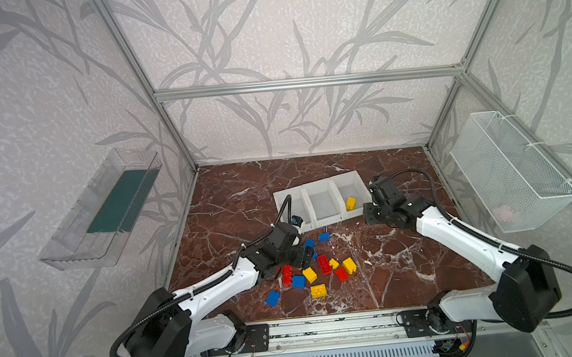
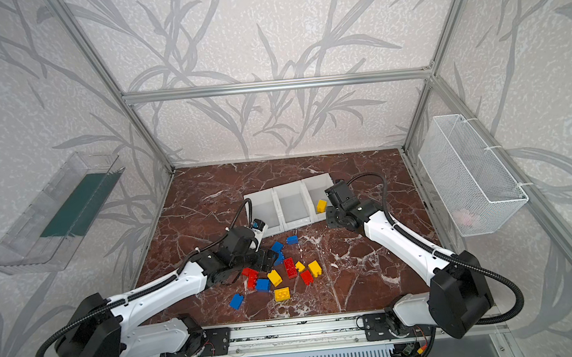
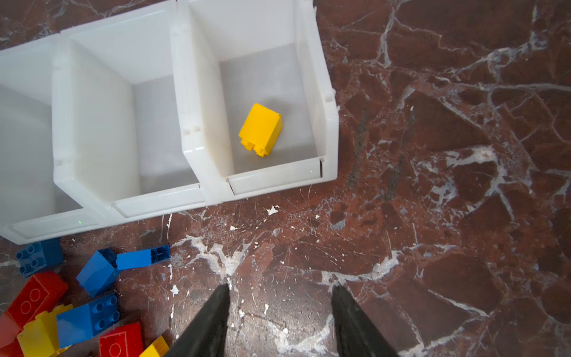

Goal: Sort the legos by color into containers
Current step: 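Withdraw the right gripper while the left gripper lowers to a blue brick, then grasp the blue brick with the left gripper and drop it in the middle compartment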

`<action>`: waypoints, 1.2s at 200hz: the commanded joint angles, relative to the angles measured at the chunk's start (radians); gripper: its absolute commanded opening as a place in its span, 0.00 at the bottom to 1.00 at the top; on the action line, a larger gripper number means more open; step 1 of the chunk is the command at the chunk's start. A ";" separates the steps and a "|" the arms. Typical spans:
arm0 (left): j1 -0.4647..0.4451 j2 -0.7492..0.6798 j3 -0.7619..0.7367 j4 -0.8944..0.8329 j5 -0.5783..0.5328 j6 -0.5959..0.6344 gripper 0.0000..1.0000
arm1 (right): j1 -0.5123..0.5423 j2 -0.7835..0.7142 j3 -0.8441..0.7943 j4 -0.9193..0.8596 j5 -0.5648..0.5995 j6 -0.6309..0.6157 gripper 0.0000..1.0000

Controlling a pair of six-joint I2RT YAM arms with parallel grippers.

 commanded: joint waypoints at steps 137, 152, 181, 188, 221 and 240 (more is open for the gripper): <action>-0.043 0.322 0.247 -0.185 -0.060 0.218 0.68 | 0.000 -0.127 -0.104 -0.014 0.026 0.089 0.55; -0.043 0.332 0.253 -0.181 -0.051 0.223 0.63 | 0.000 -0.140 -0.112 -0.018 0.034 0.093 0.54; -0.043 0.332 0.246 -0.175 -0.045 0.222 0.50 | 0.000 -0.163 -0.125 -0.030 0.050 0.097 0.54; -0.043 0.330 0.244 -0.172 -0.046 0.222 0.48 | 0.000 -0.168 -0.130 -0.029 0.053 0.101 0.54; -0.044 0.330 0.240 -0.170 -0.038 0.221 0.39 | 0.000 -0.177 -0.143 -0.022 0.059 0.109 0.53; -0.046 0.334 0.242 -0.172 -0.031 0.220 0.35 | 0.000 -0.177 -0.144 -0.021 0.059 0.110 0.53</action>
